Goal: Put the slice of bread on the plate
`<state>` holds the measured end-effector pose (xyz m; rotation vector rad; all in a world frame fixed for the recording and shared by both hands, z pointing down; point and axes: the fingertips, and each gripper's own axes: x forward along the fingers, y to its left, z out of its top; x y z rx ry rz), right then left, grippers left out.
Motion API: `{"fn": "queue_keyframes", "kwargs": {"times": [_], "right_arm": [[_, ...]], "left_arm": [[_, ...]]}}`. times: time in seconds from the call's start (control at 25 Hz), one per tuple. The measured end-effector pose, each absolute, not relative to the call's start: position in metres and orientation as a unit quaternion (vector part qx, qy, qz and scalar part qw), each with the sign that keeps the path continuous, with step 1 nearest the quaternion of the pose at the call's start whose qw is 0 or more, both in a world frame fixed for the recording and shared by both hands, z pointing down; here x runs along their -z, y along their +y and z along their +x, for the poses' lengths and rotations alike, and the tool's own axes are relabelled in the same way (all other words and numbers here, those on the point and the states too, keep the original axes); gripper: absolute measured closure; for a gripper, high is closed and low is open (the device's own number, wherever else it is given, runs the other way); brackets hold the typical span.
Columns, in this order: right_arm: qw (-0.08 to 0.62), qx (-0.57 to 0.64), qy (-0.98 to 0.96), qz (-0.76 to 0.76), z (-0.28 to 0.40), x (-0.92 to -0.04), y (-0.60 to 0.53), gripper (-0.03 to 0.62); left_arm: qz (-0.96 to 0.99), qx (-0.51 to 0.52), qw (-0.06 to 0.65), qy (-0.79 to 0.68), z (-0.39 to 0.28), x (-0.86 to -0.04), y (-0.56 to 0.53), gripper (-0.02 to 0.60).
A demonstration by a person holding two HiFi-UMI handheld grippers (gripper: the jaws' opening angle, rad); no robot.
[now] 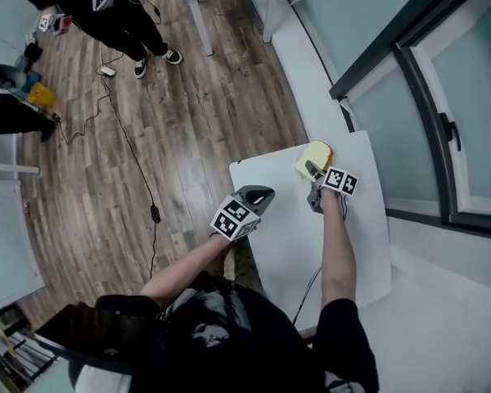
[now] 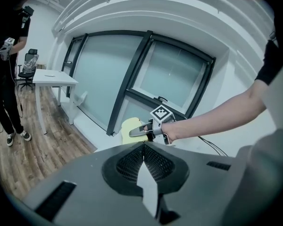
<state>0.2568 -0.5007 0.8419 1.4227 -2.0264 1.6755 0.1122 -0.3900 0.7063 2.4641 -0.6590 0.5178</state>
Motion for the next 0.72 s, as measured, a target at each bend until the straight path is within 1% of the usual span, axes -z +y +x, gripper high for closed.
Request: {"fn": "queue_keyframes", "kwargs": {"times": [0.28,0.36,0.4,0.48,0.56,0.64,0.72], "right_arm": [[0.111,-0.554,-0.653,0.505,0.267,-0.853,-0.512,0.497],[0.127,-0.55,-0.649,0.511,0.271,-0.854,-0.513,0.482],[0.141,-0.545,-0.648,0.513,0.273,-0.854,-0.513,0.467],[0.179,-0.539,-0.646,0.509,0.274,-0.855,-0.51,0.417],[0.208,-0.543,-0.64,0.503,0.275,-0.857,-0.505,0.34],[0.231,-0.542,-0.629,0.507,0.281,-0.859,-0.501,0.297],[0.266,-0.52,-0.623,0.52,0.289,-0.859,-0.496,0.272]], "left_arm": [[0.913,-0.192,0.266,-0.244,0.116,-0.706,-0.404,0.578],[0.914,-0.191,0.264,-0.24,0.122,-0.703,-0.405,0.578],[0.915,-0.191,0.264,-0.237,0.124,-0.702,-0.405,0.578],[0.916,-0.192,0.265,-0.234,0.126,-0.701,-0.404,0.578],[0.917,-0.192,0.262,-0.232,0.127,-0.7,-0.403,0.578],[0.917,-0.196,0.256,-0.233,0.129,-0.7,-0.405,0.578],[0.917,-0.202,0.249,-0.236,0.13,-0.702,-0.408,0.578]]}}
